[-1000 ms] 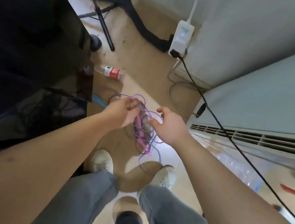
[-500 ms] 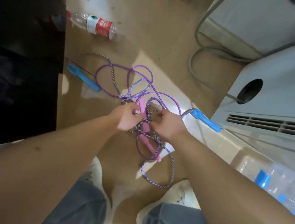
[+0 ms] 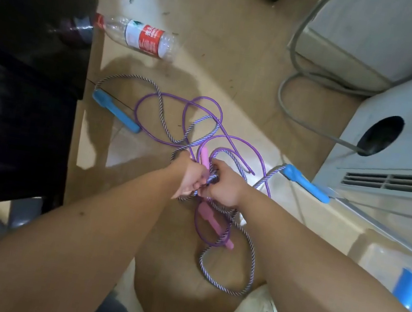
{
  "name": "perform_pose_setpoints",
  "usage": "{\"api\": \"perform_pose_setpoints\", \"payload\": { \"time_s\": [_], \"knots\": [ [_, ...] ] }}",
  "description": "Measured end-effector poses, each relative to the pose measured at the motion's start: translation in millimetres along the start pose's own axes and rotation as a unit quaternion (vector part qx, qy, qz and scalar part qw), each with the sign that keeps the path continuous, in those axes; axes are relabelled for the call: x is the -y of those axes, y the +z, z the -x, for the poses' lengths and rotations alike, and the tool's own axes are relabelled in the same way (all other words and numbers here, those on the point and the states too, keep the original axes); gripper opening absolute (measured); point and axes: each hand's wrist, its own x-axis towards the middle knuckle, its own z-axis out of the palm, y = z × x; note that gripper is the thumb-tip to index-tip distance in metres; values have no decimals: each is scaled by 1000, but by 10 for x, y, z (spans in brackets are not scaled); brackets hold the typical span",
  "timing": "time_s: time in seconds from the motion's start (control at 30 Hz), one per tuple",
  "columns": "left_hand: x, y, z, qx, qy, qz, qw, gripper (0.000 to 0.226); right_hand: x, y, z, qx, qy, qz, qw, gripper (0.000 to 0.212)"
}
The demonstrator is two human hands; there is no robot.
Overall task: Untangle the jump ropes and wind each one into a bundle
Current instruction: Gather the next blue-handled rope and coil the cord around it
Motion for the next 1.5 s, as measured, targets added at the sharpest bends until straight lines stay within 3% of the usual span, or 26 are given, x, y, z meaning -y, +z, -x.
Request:
{"api": "perform_pose_setpoints", "payload": {
  "time_s": [0.03, 0.17, 0.27, 0.37, 0.47, 0.67, 0.77, 0.9, 1.07, 1.27, 1.43, 1.5],
  "knots": [
    [5, 1, 12, 1, 0, -2, 1000, 43, -12, 15, -3, 5, 0, -13, 1000, 89],
    [-8, 52, 194, 17, -23, -16, 999, 11, -14, 24, 70, 19, -9, -74, 997, 47],
    [14, 30, 328, 32, -46, -94, 994, 31, 12, -7, 172, 19, -10, -21, 1000, 27],
    [9, 21, 522, 45, -12, -169, 984, 24, 52, -91, 330, -22, 4, 40, 999, 16],
    [16, 0, 701, 88, 31, -160, 983, 28, 132, -194, 504, -65, -5, 45, 997, 21],
    [-166, 41, 1186, 98, 202, -128, 966, 39, 414, -452, 934, -135, -63, -87, 985, 23],
    [-277, 18, 1466, 133, 233, -139, 953, 13, 637, -544, 1301, -162, -118, -92, 975, 20],
    [-364, -112, 1826, 93, 255, -190, 944, 17, 870, -650, 1816, -215, -178, -98, 955, 5],
    [-359, -200, 2296, 58, 314, -215, 923, 14, 1084, -716, 2506, -216, -244, -141, 935, 8],
    [-278, -159, 2798, -39, 392, -221, 892, 44, 1351, -673, 3302, -229, -329, -139, 906, 11],
    [-202, -55, 3133, -15, 411, -249, 877, 18, 1536, -595, 3897, -235, -388, -189, 871, 11],
    [-192, -15, 3278, -12, 426, -222, 877, 20, 1605, -601, 4117, -250, -408, -207, 853, 8]
  ]
}}
